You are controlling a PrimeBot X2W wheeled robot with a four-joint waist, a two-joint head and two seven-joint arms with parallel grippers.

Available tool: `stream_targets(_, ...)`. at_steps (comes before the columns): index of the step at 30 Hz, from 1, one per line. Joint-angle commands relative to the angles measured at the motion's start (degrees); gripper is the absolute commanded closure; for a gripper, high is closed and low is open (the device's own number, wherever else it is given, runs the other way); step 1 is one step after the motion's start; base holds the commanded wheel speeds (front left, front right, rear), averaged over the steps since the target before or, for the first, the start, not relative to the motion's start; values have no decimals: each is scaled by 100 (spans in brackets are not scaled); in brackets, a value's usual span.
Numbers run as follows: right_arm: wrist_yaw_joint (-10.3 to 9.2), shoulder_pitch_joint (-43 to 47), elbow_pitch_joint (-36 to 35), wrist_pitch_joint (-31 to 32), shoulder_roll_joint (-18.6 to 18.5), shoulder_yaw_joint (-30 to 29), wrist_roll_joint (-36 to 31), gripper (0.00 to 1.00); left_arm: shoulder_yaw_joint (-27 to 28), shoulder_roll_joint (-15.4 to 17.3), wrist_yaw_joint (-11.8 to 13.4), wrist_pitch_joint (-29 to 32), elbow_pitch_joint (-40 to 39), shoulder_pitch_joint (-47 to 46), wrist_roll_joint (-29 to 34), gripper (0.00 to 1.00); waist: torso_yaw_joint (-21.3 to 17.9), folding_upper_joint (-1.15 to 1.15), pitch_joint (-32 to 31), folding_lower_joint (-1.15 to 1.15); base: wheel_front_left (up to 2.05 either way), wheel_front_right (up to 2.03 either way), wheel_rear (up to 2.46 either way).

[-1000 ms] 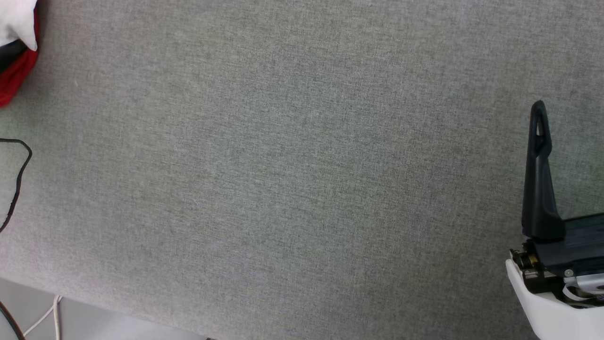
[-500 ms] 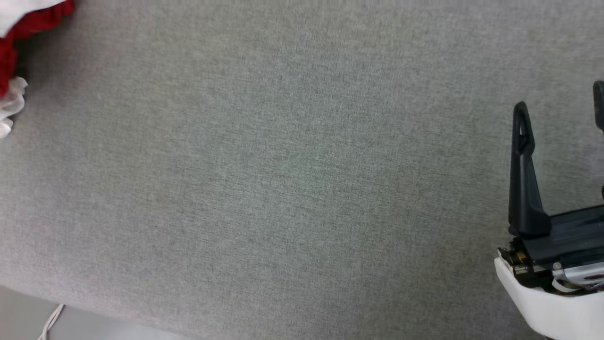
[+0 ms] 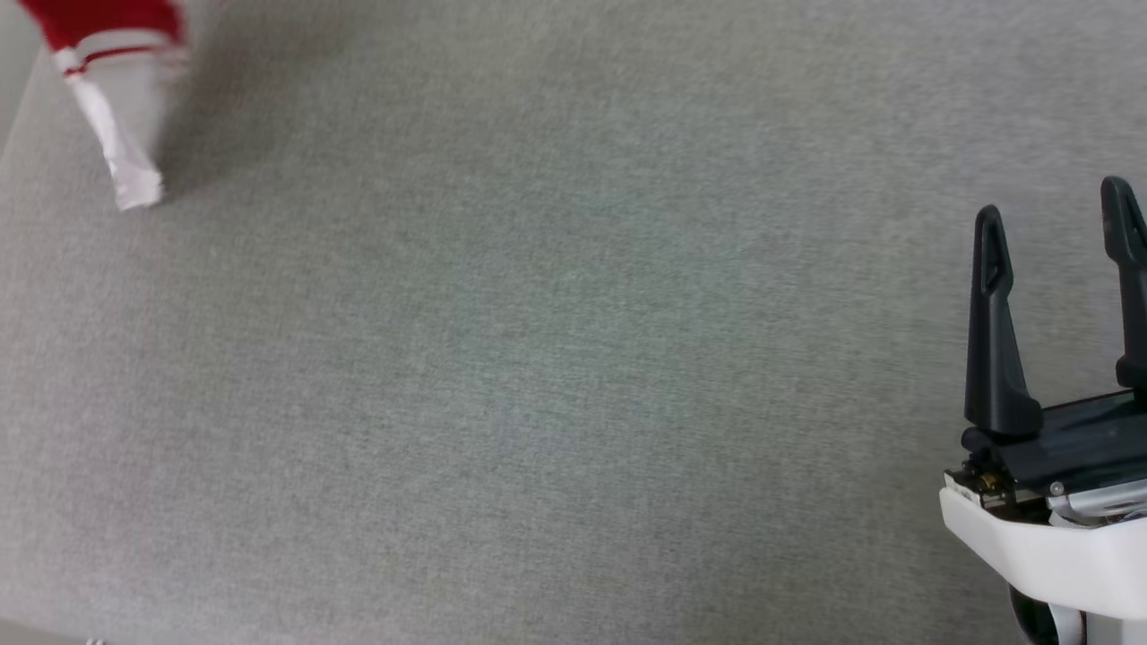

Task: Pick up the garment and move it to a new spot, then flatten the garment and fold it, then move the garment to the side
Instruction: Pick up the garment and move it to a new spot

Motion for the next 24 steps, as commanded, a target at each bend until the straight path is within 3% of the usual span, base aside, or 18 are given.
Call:
stream_targets(1,-2,105,85,-12,2,-43,99,0,-155,-47,2,50,-260,-240,72,100,-269,0,-303,1,0,0,0)
stream_targets(15,-2,381,547,-12,4,-199,554,0,-1213,-654,2,159,-1597,-1106,265,100,-1193,0,-910,1,0,0,0)
stream_targets(24,-2,513,842,-12,5,-322,649,0,-1945,-1029,2,-2,-2434,-1064,242,100,-1671,0,-1066,1,0,0,0)
